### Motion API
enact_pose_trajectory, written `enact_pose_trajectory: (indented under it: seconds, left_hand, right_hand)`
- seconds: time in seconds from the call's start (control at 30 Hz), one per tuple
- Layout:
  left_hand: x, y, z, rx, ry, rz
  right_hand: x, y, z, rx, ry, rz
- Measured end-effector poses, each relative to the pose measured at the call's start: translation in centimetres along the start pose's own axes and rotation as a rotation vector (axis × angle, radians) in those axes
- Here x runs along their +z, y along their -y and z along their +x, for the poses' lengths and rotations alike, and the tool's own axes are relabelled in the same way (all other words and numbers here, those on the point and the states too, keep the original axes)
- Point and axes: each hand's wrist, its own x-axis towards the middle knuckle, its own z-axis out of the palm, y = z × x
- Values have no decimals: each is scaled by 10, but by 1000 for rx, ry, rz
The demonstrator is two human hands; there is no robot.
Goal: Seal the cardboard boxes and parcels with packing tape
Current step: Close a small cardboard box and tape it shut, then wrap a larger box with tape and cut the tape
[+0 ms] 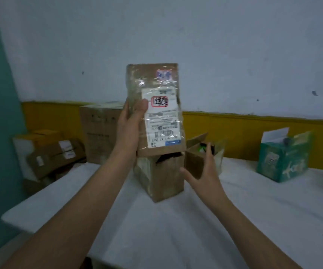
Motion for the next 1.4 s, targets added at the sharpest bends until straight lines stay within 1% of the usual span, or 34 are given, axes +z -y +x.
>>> enact_pose_trajectory:
  seconds: [0.1, 0.17, 0.27, 0.37, 0.47, 0.57, 0.67, 0.77, 0.9, 0.93, 0.97, 1.0, 1.03, 1.07, 1.1, 1.13, 1.17, 1.2, 1.23, 1.27, 1.3, 1.4]
  left_hand:
    - [-34, -7, -9, -94, -89, -229]
    - [-51, -7, -15, -90, -115, -309]
    - [-70, 3, -15, -78, -170, -369]
    - [-77, 16, -15, -110, -230, -403]
    - [-85, 25, -15, -120, -226, -423]
    - [-93, 26, -15, -161, -206, -423]
    - [-98, 29, -11, -232, -189, -368]
    - [-94, 42, -6, -366, -150, -261]
    - [-73, 67, -6, -518, -67, -107]
    - [-68, 74, -4, -547, -52, -78]
    - [-62, 80, -1, -577, -37, -49]
    - [-58, 88, 4, -599, -17, -8]
    - [-54, 93, 8, -625, 8, 29]
    - [-52, 101, 14, -646, 33, 65]
    - [-52, 108, 20, -677, 60, 93]
    - [-52, 111, 25, -711, 84, 137]
    - [-53, 114, 30, -745, 105, 171]
    - [-58, 120, 35, -767, 126, 195]
    - [-61, 125, 39, -780, 151, 203]
    - [-65, 130, 40, -756, 176, 206]
    - [-68, 134, 39, -702, 216, 194]
    - [-74, 143, 30, -482, 380, 229]
  right_hand:
    - [46, 1, 3, 40, -7, -169]
    - [67, 6, 4, 48, -22, -199]
    - [94, 19, 5, 22, -80, -175]
    - [119, 37, 2, 4, -176, -229]
    - [126, 44, 8, 85, -228, -267]
    - [111, 33, 23, 172, -275, -284]
    - [83, 13, 31, 211, -359, -393]
    - [53, -9, 35, 255, -446, -454]
    - [17, -28, 40, 341, -482, -502]
    - [10, -27, 39, 327, -501, -519]
    - [5, -22, 36, 273, -542, -556]
    - [3, -15, 31, 171, -594, -595]
    - [4, -6, 24, 30, -633, -614]
    - [8, 3, 18, -122, -625, -610]
    - [16, 8, 12, -258, -547, -585]
    - [26, 7, 9, -347, -403, -550]
    - [37, 1, 7, -377, -225, -508]
    - [47, -9, 8, -345, -57, -453]
    - [55, -21, 11, -280, 67, -407]
    - [62, -33, 16, -224, 139, -388]
    - [67, -43, 22, -190, 167, -380]
    - [82, -57, 43, -129, 139, -358]
